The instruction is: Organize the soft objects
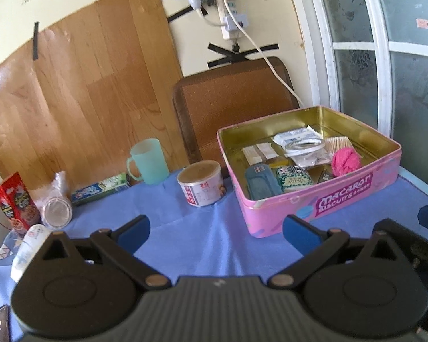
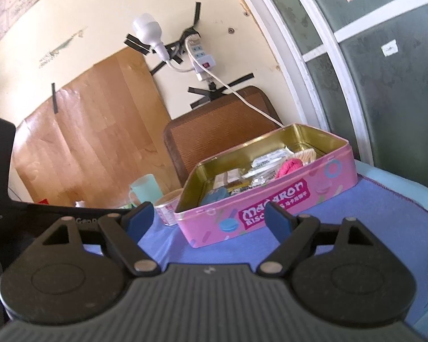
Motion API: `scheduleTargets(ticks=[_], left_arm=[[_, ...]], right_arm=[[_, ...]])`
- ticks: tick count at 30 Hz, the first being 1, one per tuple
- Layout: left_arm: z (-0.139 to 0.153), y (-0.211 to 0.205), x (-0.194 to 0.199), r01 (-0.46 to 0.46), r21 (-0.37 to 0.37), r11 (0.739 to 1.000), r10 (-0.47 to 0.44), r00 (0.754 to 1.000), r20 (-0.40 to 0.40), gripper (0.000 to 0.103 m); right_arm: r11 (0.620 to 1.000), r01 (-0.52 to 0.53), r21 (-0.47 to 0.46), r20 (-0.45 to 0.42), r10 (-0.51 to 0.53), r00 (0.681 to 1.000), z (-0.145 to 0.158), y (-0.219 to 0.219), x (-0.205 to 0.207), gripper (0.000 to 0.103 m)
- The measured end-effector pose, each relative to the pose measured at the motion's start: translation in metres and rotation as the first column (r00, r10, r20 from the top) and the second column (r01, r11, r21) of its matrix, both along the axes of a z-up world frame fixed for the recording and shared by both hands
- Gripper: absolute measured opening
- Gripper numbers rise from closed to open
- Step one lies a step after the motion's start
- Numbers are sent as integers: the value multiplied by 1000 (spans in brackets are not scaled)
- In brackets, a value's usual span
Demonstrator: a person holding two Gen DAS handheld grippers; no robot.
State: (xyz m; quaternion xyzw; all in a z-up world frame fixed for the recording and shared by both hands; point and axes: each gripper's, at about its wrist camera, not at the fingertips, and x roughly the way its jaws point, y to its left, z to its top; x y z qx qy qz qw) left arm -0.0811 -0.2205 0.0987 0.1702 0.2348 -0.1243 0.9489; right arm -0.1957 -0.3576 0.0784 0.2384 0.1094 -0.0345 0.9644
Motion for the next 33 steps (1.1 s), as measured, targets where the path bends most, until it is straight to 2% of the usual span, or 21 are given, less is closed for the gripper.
scheduleTargets(ticks=[11,17,24,33], left_arm=[[18,29,-41,-38,-33,999,39,997,59,103],[21,50,-47,-53,-68,996,57,997,56,103],[18,64,-34,-53,-96,994,55,998,28,103],[-2,77,17,-69,-123,990,62,996,-62,103]], right_arm=[[999,-38,-9,46,38,998,14,16,-22,86],[997,-65,-52,44,67,997,21,33,-21,86],[994,-76,-73,3,76,997,23,41,-3,86],[994,-63,-89,-68,57,996,15,44,34,86]])
